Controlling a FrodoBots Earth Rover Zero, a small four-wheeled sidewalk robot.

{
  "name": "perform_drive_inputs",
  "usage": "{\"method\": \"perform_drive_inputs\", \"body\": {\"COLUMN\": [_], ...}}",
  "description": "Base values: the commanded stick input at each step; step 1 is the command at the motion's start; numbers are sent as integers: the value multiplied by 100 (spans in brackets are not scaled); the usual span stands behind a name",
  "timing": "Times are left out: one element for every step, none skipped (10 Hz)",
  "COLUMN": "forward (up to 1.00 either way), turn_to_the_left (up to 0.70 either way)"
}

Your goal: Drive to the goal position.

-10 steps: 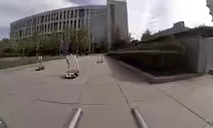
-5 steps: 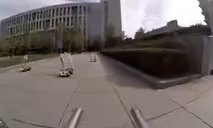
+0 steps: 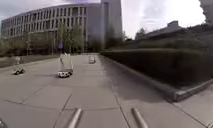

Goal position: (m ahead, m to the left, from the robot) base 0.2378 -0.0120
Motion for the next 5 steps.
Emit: {"method": "perform_drive_inputs", "body": {"forward": [100,100,100,100,100], "turn_to_the_left": [0,0,0,0,0]}}
